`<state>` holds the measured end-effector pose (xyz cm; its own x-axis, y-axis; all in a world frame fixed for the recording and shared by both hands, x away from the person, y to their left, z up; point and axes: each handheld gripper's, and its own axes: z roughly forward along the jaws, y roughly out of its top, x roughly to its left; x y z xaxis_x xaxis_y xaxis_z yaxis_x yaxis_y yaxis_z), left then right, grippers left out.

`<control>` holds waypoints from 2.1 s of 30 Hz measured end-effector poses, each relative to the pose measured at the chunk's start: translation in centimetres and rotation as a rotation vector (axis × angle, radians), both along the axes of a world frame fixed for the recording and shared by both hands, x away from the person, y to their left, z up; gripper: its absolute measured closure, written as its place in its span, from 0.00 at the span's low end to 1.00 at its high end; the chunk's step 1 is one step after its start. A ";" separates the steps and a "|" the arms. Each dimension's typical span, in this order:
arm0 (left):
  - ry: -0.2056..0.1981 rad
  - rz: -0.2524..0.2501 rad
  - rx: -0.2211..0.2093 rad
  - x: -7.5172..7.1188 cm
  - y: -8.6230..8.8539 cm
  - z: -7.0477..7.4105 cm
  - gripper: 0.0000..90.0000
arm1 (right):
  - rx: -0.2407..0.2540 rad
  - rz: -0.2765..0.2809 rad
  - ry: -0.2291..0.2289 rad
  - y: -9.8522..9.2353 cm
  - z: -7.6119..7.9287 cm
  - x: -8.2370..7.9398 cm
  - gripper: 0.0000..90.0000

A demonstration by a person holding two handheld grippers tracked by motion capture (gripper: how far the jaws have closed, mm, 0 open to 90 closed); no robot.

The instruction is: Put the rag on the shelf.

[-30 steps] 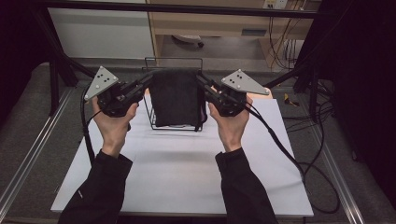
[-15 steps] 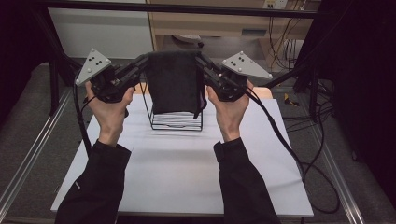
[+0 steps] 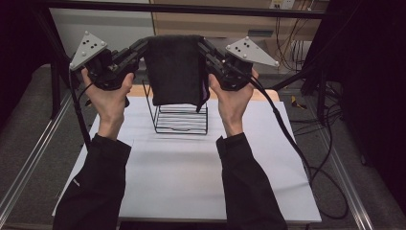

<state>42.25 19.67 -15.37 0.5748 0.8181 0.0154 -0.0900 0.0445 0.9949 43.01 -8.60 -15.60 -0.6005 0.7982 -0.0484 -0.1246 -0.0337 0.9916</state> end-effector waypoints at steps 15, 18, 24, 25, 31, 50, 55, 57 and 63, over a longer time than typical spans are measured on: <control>0.005 0.032 -0.013 1.9 0.2 2.1 0.92 | 0.011 -0.005 -0.010 0.7 1.9 2.1 0.91; -0.001 0.036 -0.013 2.2 0.2 2.5 0.92 | 0.015 -0.010 -0.012 0.8 2.3 2.4 0.91; -0.002 0.032 -0.037 3.0 0.2 3.2 0.92 | 0.018 -0.020 -0.019 0.9 3.1 3.1 0.91; 0.001 0.030 -0.041 3.2 0.2 3.2 0.92 | 0.018 -0.021 -0.018 0.9 3.3 3.3 0.91; -0.007 0.037 -0.042 3.9 0.0 3.8 0.92 | 0.030 -0.028 -0.013 0.8 4.0 4.2 0.91; 0.009 0.069 -0.020 7.0 0.3 4.0 0.92 | 0.026 -0.026 -0.003 1.3 4.2 7.4 0.91; 0.013 0.073 0.001 7.5 0.4 3.7 0.92 | 0.016 -0.028 0.008 1.4 4.0 7.9 0.91; 0.020 0.073 0.004 7.7 0.4 3.5 0.92 | 0.006 -0.033 0.011 1.5 3.8 8.0 0.91; 0.033 0.065 0.028 8.0 0.2 2.7 0.92 | -0.007 -0.040 0.032 1.2 3.0 8.3 0.91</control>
<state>50.24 19.92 -12.64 0.5207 0.8535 0.0204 -0.0590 0.0122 0.9982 51.30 -7.35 -12.62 -0.5693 0.8213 -0.0353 -0.0936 -0.0221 0.9954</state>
